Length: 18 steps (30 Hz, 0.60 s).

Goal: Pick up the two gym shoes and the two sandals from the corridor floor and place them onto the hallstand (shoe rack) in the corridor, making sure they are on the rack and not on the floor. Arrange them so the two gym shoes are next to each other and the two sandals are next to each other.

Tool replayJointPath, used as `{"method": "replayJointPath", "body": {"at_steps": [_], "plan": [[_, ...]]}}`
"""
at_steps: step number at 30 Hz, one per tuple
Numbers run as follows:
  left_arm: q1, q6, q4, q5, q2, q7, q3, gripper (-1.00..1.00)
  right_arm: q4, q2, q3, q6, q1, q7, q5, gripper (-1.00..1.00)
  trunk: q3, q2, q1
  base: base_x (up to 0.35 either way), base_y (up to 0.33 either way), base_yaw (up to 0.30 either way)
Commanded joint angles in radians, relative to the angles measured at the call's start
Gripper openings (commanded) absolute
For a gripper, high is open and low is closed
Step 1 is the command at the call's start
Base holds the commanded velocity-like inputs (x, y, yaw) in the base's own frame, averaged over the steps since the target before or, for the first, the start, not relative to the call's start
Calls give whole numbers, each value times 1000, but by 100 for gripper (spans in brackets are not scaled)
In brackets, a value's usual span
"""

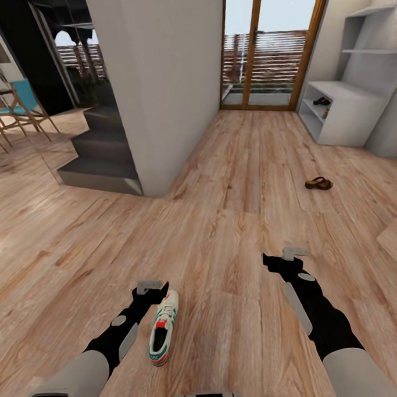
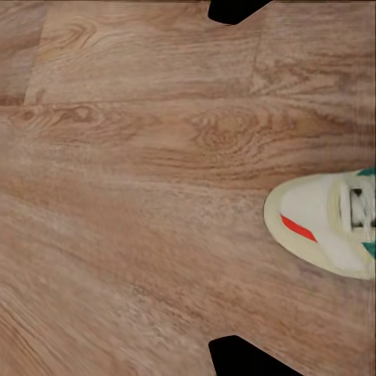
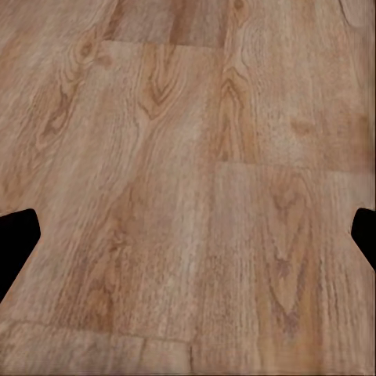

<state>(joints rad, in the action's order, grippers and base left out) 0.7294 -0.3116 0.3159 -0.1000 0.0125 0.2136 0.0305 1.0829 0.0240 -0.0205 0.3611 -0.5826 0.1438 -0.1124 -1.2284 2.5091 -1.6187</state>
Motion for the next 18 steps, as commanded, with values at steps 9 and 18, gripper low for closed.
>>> {"method": "replayJointPath", "body": {"at_steps": [9,18], "plan": [[1,-49,-25,-12,-2,4,2,100,2,1,-1,4,0,7,-10,100,-43,2,-3,0,0,-174],[1,-58,-30,-12,-6,4,0,100,1,1,1,4,0,8,-10,100,-45,2,-3,0,0,-21]]}}
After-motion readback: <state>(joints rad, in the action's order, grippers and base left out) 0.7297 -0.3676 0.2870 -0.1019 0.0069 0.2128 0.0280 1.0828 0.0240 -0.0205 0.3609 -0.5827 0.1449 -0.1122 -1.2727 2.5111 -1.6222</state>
